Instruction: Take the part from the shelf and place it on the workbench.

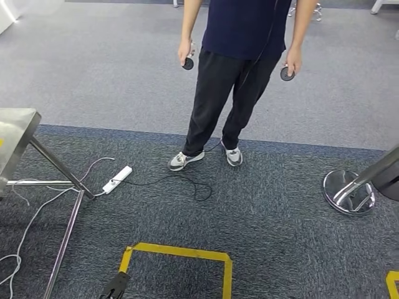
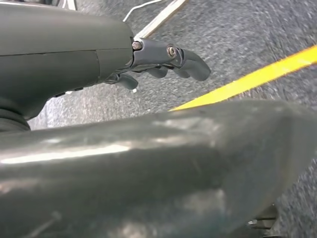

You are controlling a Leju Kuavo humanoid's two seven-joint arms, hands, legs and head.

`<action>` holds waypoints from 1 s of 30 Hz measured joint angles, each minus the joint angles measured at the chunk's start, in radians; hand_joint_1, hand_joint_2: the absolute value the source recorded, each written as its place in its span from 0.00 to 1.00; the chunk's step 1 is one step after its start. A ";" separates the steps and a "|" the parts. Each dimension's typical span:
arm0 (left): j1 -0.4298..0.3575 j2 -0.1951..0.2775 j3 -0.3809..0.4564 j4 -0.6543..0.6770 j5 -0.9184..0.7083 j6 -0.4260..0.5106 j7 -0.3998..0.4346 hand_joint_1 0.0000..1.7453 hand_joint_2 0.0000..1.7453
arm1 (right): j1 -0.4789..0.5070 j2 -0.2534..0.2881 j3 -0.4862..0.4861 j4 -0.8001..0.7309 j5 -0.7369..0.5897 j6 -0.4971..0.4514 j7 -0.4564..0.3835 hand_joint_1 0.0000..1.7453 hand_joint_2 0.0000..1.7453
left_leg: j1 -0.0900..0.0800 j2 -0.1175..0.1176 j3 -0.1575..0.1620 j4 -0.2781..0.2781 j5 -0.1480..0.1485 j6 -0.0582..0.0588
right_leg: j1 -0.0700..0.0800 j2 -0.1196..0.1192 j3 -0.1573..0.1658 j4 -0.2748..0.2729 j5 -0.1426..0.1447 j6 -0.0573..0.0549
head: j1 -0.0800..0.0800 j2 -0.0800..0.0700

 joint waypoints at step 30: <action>0.012 -0.005 0.000 0.000 -0.002 -0.001 -0.001 0.00 0.00 | 0.003 0.008 0.015 0.002 0.037 -0.037 0.007 0.00 0.00 | -0.001 -0.003 -0.006 -0.002 0.006 -0.003 | 0.003 -0.007 0.009 -0.005 -0.001 -0.002 | 0.000 0.000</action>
